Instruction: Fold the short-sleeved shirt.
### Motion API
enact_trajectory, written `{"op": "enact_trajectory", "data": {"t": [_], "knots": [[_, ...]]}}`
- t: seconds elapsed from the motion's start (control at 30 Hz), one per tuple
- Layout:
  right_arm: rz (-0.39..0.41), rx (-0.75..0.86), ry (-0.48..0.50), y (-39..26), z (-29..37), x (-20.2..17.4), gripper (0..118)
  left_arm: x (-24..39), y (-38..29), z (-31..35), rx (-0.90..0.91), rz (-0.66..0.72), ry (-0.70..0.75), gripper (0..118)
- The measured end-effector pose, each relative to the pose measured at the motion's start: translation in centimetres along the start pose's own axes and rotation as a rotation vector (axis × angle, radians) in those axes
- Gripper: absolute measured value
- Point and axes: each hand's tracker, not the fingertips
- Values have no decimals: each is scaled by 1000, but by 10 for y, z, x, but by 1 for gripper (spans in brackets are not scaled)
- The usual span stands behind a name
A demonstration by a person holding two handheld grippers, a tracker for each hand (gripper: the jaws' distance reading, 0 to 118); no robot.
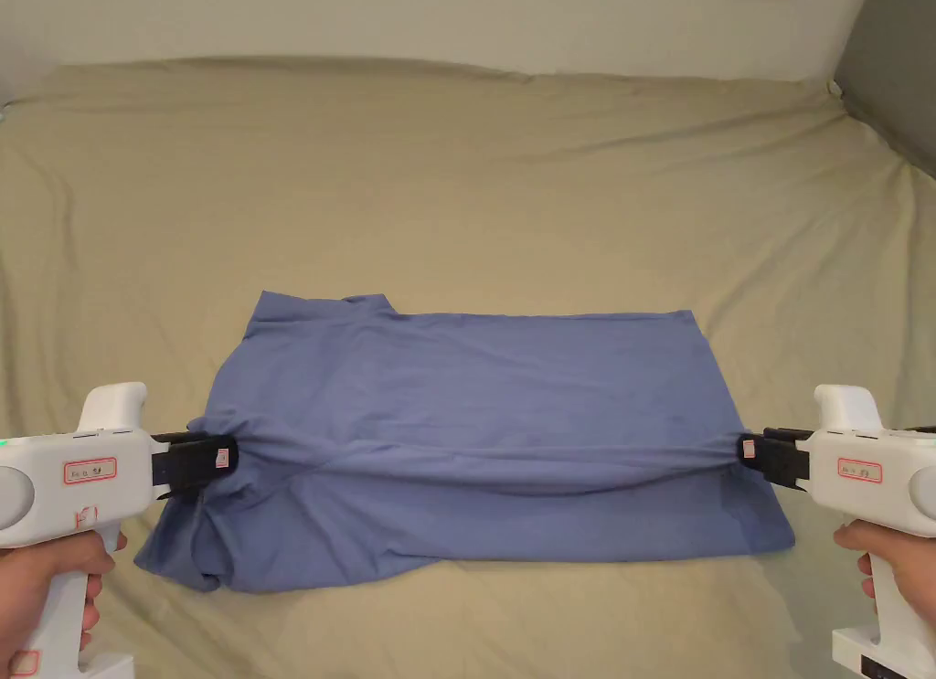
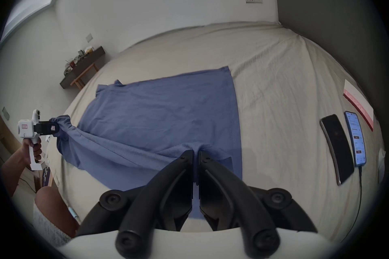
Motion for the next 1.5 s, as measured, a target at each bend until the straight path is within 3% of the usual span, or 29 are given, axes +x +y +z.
{"op": "enact_trajectory", "data": {"t": [0.33, 0.4, 0.43, 0.47, 0.5, 0.53, 0.57, 0.63, 0.73, 0.83, 0.87, 0.9, 0.93, 0.97, 1.0, 1.03, 1.1, 1.17, 1.3, 1.5], "knots": [[3, -41, -53, 22, -38, -6, 4, -7, 26, -46, -74, 1, 32, 3], [-11, -64, -44, 20, -46, -2, 12, -9, 25, -53, -92, 17, 32, 5], [-13, -77, -52, 19, -49, -3, 32, -9, 24, -55, -98, 16, 39, 16], [-14, -79, -76, 17, -50, -4, 65, -10, 22, -55, -101, 19, 42, 35], [-13, -66, -86, 14, -49, -4, 92, -11, 19, -54, -97, 17, 51, 61], [-18, -58, -74, 13, -47, -1, 102, -12, 18, -52, -91, 31, 48, 94], [-34, -47, -69, 11, -44, 1, 105, -14, 15, -47, -82, 48, 40, 94], [-81, 17, -55, 10, -32, 3, 108, -17, 11, -33, -24, 72, 39, 108], [-130, 81, -43, 8, 0, 6, 107, -24, 7, -1, 30, 108, 32, 109], [-101, 121, -45, -2, 40, 4, 105, -26, -8, 43, 99, 102, 75, 109], [-77, 136, -37, -9, 55, 1, 99, -26, -17, 58, 127, 104, 76, 108], [-57, 144, -36, -19, 70, -3, 82, -27, -28, 74, 133, 104, 77, 107], [-41, 153, -47, -26, 82, -6, 44, -26, -38, 86, 148, 100, 86, 99], [-25, 165, -63, -38, 94, -10, 23, -25, -50, 99, 155, 86, 109, 83], [-18, 164, -57, -51, 108, -13, 14, -23, -65, 112, 169, 71, 138, 56], [-15, 163, -45, -63, 120, -16, 13, -22, -78, 121, 165, 71, 139, 4], [-19, 173, -45, -91, 139, -21, 0, -22, -106, 138, 170, 61, 170, 0], [-11, 174, -56, -117, 156, -27, 0, -19, -132, 153, 169, 75, 155, 0], [-72, 166, -56, -162, 175, -22, 0, -24, -177, 170, 176, 73, 168, 0], [-80, 157, -57, -176, 187, -4, 0, -17, -179, 164, 158, 17, 169, 0]]}}
